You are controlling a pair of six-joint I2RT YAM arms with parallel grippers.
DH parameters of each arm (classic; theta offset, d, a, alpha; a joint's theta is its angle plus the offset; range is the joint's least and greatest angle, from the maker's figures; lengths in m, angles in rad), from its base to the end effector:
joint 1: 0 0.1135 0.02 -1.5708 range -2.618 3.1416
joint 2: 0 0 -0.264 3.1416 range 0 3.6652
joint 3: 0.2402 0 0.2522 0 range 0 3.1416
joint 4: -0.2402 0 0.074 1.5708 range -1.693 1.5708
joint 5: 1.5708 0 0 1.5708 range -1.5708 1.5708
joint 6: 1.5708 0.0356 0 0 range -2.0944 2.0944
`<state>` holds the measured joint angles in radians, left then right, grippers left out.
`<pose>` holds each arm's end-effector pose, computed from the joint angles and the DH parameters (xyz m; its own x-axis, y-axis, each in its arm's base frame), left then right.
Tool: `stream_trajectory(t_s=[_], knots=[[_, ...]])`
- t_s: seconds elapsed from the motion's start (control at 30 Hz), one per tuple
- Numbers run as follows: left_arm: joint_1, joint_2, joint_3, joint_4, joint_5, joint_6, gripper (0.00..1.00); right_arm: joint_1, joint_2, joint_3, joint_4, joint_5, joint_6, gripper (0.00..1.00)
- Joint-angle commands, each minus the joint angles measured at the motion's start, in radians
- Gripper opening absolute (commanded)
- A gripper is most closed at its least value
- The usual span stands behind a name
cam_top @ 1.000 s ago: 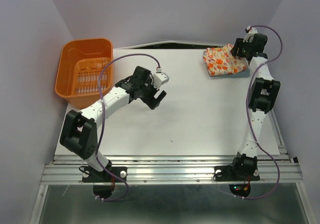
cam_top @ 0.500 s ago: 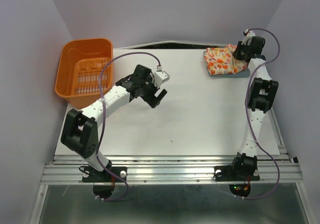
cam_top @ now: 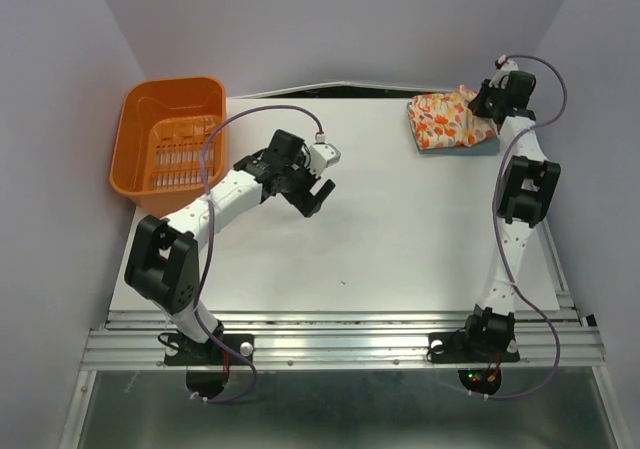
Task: Fold and stack the skirts
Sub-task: Neatly place the folded skirt to the corner
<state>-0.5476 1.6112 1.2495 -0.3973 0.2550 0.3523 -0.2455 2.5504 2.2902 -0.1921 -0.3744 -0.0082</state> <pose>0.3024 -0.1949 0.2721 -0.3237 0.5885 -0.7409 0.8223 0.5623 0.0874 0.5732 -0.1302 0.2088 -0.4232 0.0982 -0.9007 -0.0963 0.9836 0.1524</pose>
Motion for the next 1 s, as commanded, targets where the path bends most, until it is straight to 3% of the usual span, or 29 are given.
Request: stream_trajectory(t_s=[0.0, 0.27, 0.3, 0.37, 0.4, 0.47, 0.5, 0.67, 0.77, 0.97], knots=[[0.009, -0.002, 0.057, -0.009, 0.018, -0.007, 0.99, -0.070, -0.099, -0.026, 0.128, -0.015, 0.160, 0.01], [0.008, 0.018, 0.071, -0.018, 0.024, -0.009, 0.98, -0.126, -0.029, -0.038, 0.128, -0.119, 0.289, 0.01], [0.009, 0.021, 0.074, -0.020, 0.024, -0.009, 0.98, -0.126, -0.025, -0.043, 0.125, -0.118, 0.286, 0.13], [0.008, 0.023, 0.076, -0.026, 0.026, -0.006, 0.98, -0.126, -0.019, -0.063, 0.123, -0.121, 0.272, 0.20], [0.009, 0.024, 0.079, -0.026, 0.024, -0.006, 0.98, -0.126, -0.015, -0.066, 0.120, -0.117, 0.261, 0.31], [0.009, 0.026, 0.079, -0.029, 0.026, -0.003, 0.98, -0.126, -0.015, -0.075, 0.118, -0.100, 0.249, 0.42], [0.008, 0.026, 0.077, -0.031, 0.026, -0.004, 0.98, -0.126, -0.016, -0.077, 0.117, -0.097, 0.241, 0.54], [0.009, 0.026, 0.074, -0.028, 0.030, -0.010, 0.99, -0.126, -0.038, -0.066, 0.111, -0.101, 0.228, 0.75], [0.009, 0.021, 0.073, -0.026, 0.035, -0.013, 0.98, -0.126, -0.070, -0.060, 0.117, -0.093, 0.244, 0.79], [0.012, 0.001, 0.042, -0.011, 0.046, -0.026, 0.98, -0.126, -0.223, -0.202, 0.299, -0.104, 0.395, 0.95]])
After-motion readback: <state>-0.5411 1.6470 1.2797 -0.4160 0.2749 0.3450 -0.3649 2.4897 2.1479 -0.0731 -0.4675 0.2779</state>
